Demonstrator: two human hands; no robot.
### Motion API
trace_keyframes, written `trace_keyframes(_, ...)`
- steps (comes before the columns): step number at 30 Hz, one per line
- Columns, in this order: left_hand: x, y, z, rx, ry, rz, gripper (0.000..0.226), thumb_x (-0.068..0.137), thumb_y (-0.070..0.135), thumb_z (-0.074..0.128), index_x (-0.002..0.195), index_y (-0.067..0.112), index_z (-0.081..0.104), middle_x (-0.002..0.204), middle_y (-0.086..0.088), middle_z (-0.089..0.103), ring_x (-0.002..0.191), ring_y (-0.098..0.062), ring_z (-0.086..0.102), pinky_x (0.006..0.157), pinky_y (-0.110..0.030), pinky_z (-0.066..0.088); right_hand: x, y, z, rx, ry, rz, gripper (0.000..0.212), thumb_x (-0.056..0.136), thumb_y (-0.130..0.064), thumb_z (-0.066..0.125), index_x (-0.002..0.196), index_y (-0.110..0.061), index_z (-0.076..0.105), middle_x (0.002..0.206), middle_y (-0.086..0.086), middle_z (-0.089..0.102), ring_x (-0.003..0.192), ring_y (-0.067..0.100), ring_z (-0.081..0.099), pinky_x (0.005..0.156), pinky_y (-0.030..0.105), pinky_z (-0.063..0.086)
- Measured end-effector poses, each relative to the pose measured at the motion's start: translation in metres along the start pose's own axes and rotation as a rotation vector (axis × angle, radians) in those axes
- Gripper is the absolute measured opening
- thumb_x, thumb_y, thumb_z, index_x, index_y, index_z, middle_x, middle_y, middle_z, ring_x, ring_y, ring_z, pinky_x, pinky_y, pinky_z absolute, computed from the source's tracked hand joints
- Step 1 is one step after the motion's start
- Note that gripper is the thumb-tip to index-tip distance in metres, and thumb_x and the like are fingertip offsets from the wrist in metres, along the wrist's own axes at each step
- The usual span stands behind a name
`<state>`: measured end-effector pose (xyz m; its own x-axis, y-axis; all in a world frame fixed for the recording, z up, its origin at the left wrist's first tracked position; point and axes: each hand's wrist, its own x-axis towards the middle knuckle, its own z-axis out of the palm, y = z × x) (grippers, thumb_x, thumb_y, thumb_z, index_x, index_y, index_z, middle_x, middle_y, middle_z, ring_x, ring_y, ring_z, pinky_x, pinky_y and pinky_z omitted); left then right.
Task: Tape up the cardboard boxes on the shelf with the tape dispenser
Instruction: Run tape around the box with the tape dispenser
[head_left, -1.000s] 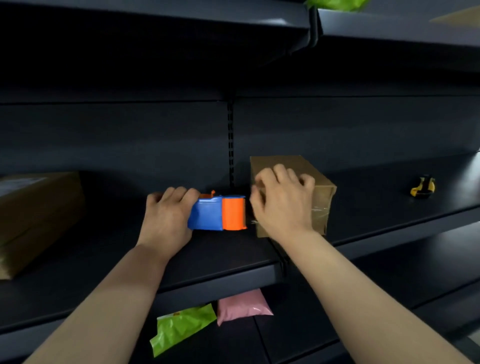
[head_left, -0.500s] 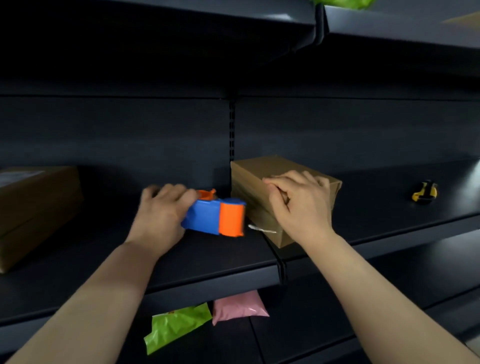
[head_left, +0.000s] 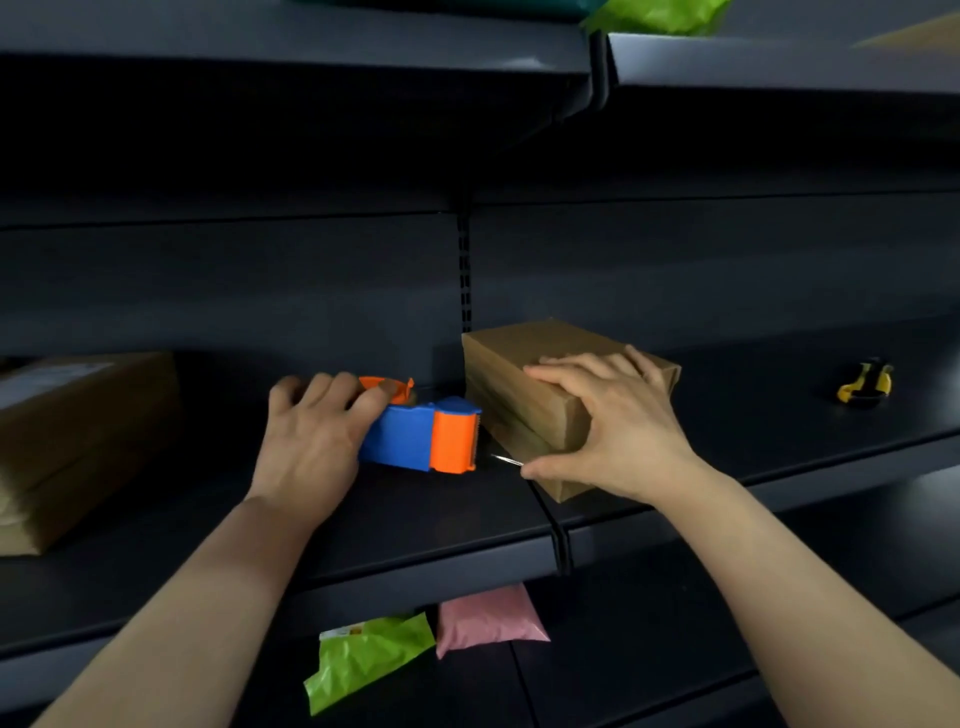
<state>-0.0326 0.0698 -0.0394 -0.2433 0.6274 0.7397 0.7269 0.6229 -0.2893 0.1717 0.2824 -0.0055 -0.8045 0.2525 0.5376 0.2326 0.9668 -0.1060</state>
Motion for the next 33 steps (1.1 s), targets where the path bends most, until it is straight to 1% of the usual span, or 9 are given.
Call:
trace_keyframes(4, -0.003, 0.002, -0.012, 0.08, 0.048, 0.024, 0.054, 0.069, 0.01, 0.03, 0.116, 0.02, 0.054, 0.086, -0.009, 0.056, 0.081, -0.033, 0.056, 0.079, -0.048, 0.033, 0.003, -0.01, -0.001, -0.052, -0.02, 0.032, 0.096, 0.058, -0.074, 0.072, 0.142, -0.048, 0.033, 0.144, -0.023, 0.037, 0.135, 0.008, 0.031, 0.119, 0.038, -0.007)
trace_keyframes(12, 0.012, 0.019, -0.036, 0.315, -0.08, 0.07, 0.041, 0.077, 0.005, 0.054, 0.115, 0.019, 0.063, 0.08, -0.007, 0.058, 0.078, -0.031, 0.056, 0.071, -0.042, 0.032, 0.007, -0.024, 0.009, -0.116, 0.037, 0.095, 0.091, 0.062, -0.065, 0.075, 0.141, -0.046, 0.036, 0.141, -0.018, 0.041, 0.13, 0.014, 0.034, 0.117, 0.041, 0.002)
trace_keyframes(15, 0.024, 0.04, -0.054, 0.441, -0.245, 0.112, 0.042, 0.086, 0.012, 0.04, 0.127, 0.023, 0.045, 0.098, -0.003, 0.061, 0.094, -0.026, 0.056, 0.082, -0.039, 0.033, 0.008, -0.027, 0.014, -0.123, 0.084, 0.111, 0.087, 0.062, -0.06, 0.077, 0.139, -0.043, 0.041, 0.138, -0.015, 0.045, 0.126, 0.017, 0.036, 0.113, 0.04, 0.01)
trace_keyframes(18, 0.042, 0.064, -0.062, 0.513, -0.354, 0.121, 0.038, 0.091, 0.02, 0.052, 0.126, 0.019, 0.037, 0.108, -0.004, 0.059, 0.1, -0.025, 0.055, 0.089, -0.038, 0.033, 0.009, -0.03, 0.015, -0.13, 0.104, 0.122, 0.085, 0.063, -0.056, 0.077, 0.139, -0.042, 0.041, 0.137, -0.014, 0.046, 0.124, 0.018, 0.035, 0.104, 0.038, 0.013)
trace_keyframes(22, 0.046, 0.049, -0.053, 0.563, -0.526, -0.096, 0.032, 0.085, 0.02, 0.058, 0.116, 0.022, 0.054, 0.112, 0.004, 0.062, 0.103, -0.021, 0.058, 0.09, -0.037, 0.033, 0.007, -0.029, 0.013, -0.109, 0.08, 0.123, 0.085, 0.066, -0.056, 0.077, 0.14, -0.043, 0.038, 0.139, -0.014, 0.042, 0.126, 0.017, 0.033, 0.106, 0.039, 0.014)
trace_keyframes(24, 0.04, 0.033, -0.048, 0.528, -0.527, -0.191, 0.04, 0.081, 0.026, 0.065, 0.118, 0.023, 0.052, 0.11, 0.003, 0.062, 0.101, -0.021, 0.059, 0.086, -0.036, 0.034, 0.006, -0.028, 0.012, -0.109, 0.071, 0.112, 0.086, 0.066, -0.057, 0.076, 0.14, -0.045, 0.036, 0.14, -0.016, 0.04, 0.127, 0.016, 0.032, 0.108, 0.039, 0.013)
trace_keyframes(26, 0.035, 0.023, -0.039, 0.462, -0.503, -0.218, 0.069, 0.078, 0.051, 0.069, 0.133, 0.02, 0.042, 0.111, 0.0, 0.062, 0.099, -0.022, 0.06, 0.082, -0.036, 0.035, 0.006, -0.027, 0.012, -0.104, 0.077, 0.102, 0.086, 0.065, -0.058, 0.076, 0.14, -0.045, 0.036, 0.14, -0.016, 0.04, 0.126, 0.016, 0.032, 0.108, 0.038, 0.013)
trace_keyframes(28, 0.031, 0.022, -0.025, 0.388, -0.495, -0.235, 0.099, 0.074, 0.073, 0.059, 0.147, 0.017, 0.024, 0.119, -0.003, 0.059, 0.105, -0.023, 0.058, 0.086, -0.037, 0.037, 0.005, -0.026, 0.01, -0.089, 0.068, 0.09, 0.084, 0.065, -0.058, 0.076, 0.139, -0.046, 0.038, 0.138, -0.017, 0.041, 0.125, 0.015, 0.033, 0.106, 0.036, 0.012)
trace_keyframes(33, 0.014, 0.033, -0.001, 0.279, -0.402, -0.24, 0.093, 0.08, 0.083, 0.03, 0.149, 0.02, 0.026, 0.126, -0.005, 0.053, 0.108, -0.025, 0.054, 0.081, -0.039, 0.04, 0.004, -0.024, 0.009, -0.054, 0.068, 0.123, 0.075, 0.061, -0.05, 0.078, 0.128, -0.047, 0.045, 0.128, -0.018, 0.045, 0.125, 0.013, 0.034, 0.117, 0.042, -0.002)
